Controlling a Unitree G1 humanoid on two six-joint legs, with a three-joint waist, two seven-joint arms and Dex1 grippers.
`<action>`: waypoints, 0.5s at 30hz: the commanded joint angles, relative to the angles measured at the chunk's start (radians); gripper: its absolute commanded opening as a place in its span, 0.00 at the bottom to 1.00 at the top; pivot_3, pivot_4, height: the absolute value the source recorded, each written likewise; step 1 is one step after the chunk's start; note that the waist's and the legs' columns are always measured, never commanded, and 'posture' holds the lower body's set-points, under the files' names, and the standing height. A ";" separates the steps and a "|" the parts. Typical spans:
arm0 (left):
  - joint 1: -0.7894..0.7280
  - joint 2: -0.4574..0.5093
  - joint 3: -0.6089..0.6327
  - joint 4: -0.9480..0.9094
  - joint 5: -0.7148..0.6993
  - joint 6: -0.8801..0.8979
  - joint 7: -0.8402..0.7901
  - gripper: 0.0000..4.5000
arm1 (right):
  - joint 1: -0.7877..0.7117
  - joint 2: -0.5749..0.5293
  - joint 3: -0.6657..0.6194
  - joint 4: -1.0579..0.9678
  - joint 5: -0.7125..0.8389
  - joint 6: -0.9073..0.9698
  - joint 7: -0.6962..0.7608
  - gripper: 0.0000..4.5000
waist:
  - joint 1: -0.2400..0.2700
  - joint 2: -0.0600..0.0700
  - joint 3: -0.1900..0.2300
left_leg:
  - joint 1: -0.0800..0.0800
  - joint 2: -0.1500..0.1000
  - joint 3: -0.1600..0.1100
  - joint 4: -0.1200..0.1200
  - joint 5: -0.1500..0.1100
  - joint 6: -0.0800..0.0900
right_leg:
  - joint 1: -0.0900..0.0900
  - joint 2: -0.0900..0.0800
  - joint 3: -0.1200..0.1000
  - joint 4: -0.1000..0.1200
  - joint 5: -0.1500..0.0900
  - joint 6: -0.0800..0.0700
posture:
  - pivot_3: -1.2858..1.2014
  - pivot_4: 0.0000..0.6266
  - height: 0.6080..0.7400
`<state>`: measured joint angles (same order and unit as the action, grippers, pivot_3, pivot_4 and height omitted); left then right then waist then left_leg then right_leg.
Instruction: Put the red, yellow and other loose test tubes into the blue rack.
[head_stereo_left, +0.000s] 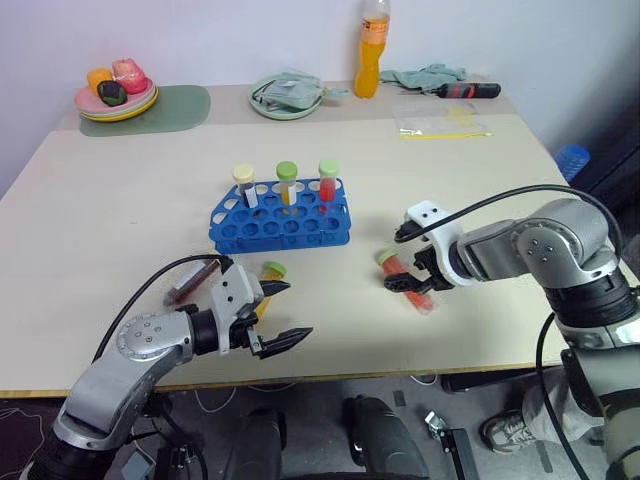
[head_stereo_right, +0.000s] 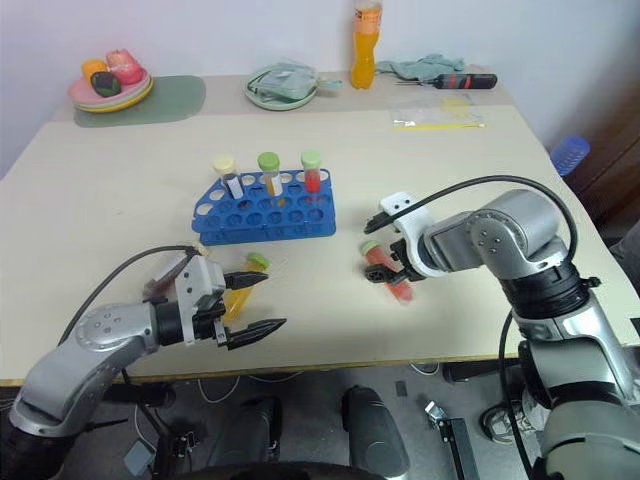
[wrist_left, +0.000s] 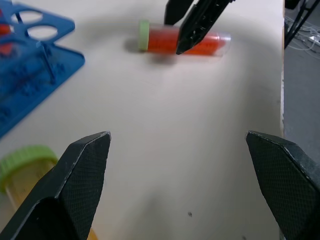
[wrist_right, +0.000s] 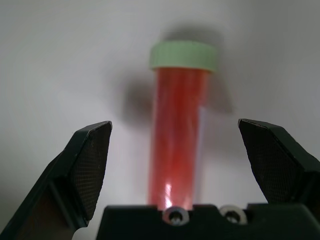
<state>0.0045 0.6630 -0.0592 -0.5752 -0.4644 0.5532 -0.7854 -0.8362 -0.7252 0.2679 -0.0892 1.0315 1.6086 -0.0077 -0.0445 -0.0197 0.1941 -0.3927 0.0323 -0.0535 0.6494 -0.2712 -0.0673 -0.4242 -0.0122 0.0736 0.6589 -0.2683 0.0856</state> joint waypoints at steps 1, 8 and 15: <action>0.008 -0.004 0.022 -0.044 -0.006 -0.020 0.013 0.99 | -0.030 0.009 0.003 0.030 0.076 0.006 -0.114 1.00 | 0.002 0.000 0.000 | 0.000 0.000 0.000 0.000 0.000 0.000 | 0.000 0.000 0.000 0.000 0.000 0.000 | 0.52 0.24 1.00; 0.019 0.004 0.036 -0.044 -0.007 -0.022 0.020 1.00 | -0.051 -0.004 0.041 0.047 0.234 0.006 -0.265 0.37 | -0.001 0.000 0.000 | 0.000 0.000 0.000 0.000 0.000 0.000 | 0.000 0.000 0.000 0.000 0.000 0.000 | 0.52 0.24 1.00; 0.029 0.009 0.054 -0.040 -0.004 -0.023 0.028 1.00 | -0.054 0.030 -0.055 0.011 0.263 0.006 -0.342 0.37 | -0.001 0.000 0.000 | 0.000 0.000 0.000 0.000 0.000 0.000 | 0.000 0.000 0.000 0.000 0.000 0.000 | 0.52 0.24 1.00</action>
<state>0.0293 0.6639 -0.0336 -0.5847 -0.4648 0.5530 -0.7593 -0.8674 -0.6984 0.2774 -0.0383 1.2823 1.6087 -0.3374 -0.0451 -0.0196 0.1942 -0.3931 0.0325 -0.0538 0.6492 -0.2714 -0.0671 -0.4247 -0.0117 0.0735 0.6588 -0.2683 0.0855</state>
